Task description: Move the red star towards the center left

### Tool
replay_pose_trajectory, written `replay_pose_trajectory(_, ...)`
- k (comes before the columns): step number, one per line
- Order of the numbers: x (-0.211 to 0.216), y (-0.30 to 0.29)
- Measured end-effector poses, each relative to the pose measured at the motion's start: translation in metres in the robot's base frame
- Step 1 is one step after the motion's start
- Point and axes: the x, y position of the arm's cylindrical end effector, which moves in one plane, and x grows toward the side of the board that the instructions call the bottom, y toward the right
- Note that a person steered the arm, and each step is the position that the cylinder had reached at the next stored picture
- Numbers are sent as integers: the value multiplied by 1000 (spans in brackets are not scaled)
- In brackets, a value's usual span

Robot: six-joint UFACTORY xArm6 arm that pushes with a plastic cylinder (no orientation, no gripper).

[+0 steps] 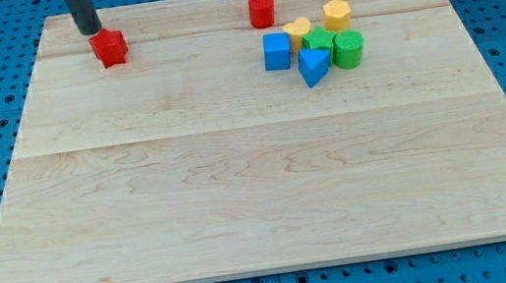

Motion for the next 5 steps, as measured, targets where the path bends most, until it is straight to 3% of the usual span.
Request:
replay_pose_trajectory(1, 15, 38)
replay_pose_trajectory(2, 44, 33)
replay_pose_trajectory(3, 56, -14)
replay_pose_trajectory(5, 35, 25)
